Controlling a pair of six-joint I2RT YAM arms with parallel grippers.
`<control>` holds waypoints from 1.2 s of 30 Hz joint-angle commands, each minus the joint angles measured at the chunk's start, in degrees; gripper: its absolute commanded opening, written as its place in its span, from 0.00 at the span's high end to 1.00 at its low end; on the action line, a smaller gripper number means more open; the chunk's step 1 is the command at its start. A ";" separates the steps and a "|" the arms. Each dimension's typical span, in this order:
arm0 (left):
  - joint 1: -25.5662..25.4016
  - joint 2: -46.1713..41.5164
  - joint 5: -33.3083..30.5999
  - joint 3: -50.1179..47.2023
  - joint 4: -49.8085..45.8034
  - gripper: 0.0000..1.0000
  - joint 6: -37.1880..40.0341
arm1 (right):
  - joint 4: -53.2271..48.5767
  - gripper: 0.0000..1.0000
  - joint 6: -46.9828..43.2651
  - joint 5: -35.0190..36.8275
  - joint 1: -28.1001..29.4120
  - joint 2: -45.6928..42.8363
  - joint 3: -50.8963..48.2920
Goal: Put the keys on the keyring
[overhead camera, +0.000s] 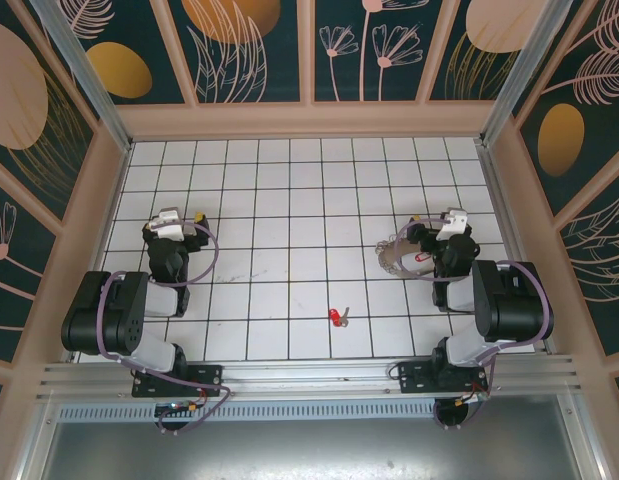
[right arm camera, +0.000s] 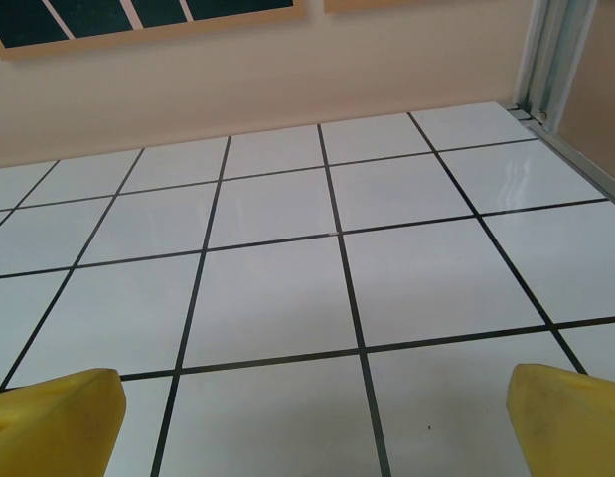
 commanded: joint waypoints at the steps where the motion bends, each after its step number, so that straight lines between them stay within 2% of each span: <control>1: 0.38 -0.03 0.69 0.41 1.24 0.01 -0.84 | 0.99 0.01 0.89 -0.29 -0.29 -0.44 1.03; 6: 0.42 -0.13 0.67 0.27 1.45 0.01 -0.84 | 0.54 0.01 1.15 0.09 -0.28 -1.07 1.08; 9: 0.51 -0.28 0.45 0.01 1.67 0.01 -0.74 | -8.07 0.01 1.79 1.75 -0.37 -7.77 3.06; 10: 0.23 -1.58 -1.84 -0.93 2.88 0.01 -1.12 | -12.24 0.01 2.87 3.02 -0.25 -11.26 3.78; 12: -0.83 -9.87 -8.55 -3.08 -0.04 0.01 -2.46 | -26.14 0.01 9.81 11.59 0.06 -17.71 7.71; 14: -0.90 -21.03 -11.85 -0.06 -15.87 0.01 -7.38 | -46.34 0.01 20.36 20.02 -0.07 -22.81 14.05; 16: -0.90 -28.30 -11.85 4.53 -30.10 0.01 -14.20 | -62.57 0.01 28.91 24.56 -0.36 -25.28 19.33; 17: -0.90 -31.03 -10.96 7.16 -36.83 0.01 -17.84 | -73.18 0.01 37.28 27.09 -0.54 -25.92 22.33; 18: -0.90 -32.68 -9.81 9.44 -42.02 0.01 -20.76 | -78.77 0.01 41.87 26.66 -1.09 -26.29 23.77; 19: -0.90 -34.09 -8.10 12.58 -48.32 0.01 -24.40 | -81.55 0.02 42.20 22.63 -1.47 -26.34 24.36; 22: -0.85 -35.04 -4.50 21.94 -67.36 0.01 -38.36 | -86.51 0.12 43.22 13.16 -1.59 -26.41 24.20; 24: -0.81 -33.37 2.66 27.51 -72.75 0.01 -33.92 | -85.64 0.23 42.21 5.37 -1.76 -26.13 22.32; 25: -0.81 -32.09 8.68 29.89 -74.20 0.01 -30.55 | -84.96 0.28 41.54 2.03 -1.94 -25.42 21.48; 26: -0.81 -30.57 14.99 31.37 -74.48 0.01 -27.44 | -84.86 0.31 41.42 -0.16 -1.92 -24.43 20.91; 28: -0.81 -27.38 22.78 32.82 -75.94 0.01 -22.96 | -85.02 0.38 40.60 -2.03 -2.15 -21.75 20.56; 31: -0.81 -23.64 24.68 32.39 -77.45 0.01 -19.57 | -86.50 0.48 39.82 -2.05 -1.88 -17.15 22.01; 36: -0.82 -24.07 25.78 27.48 -71.31 0.01 -20.80 | -88.56 0.47 40.64 -1.75 -1.51 -11.08 23.37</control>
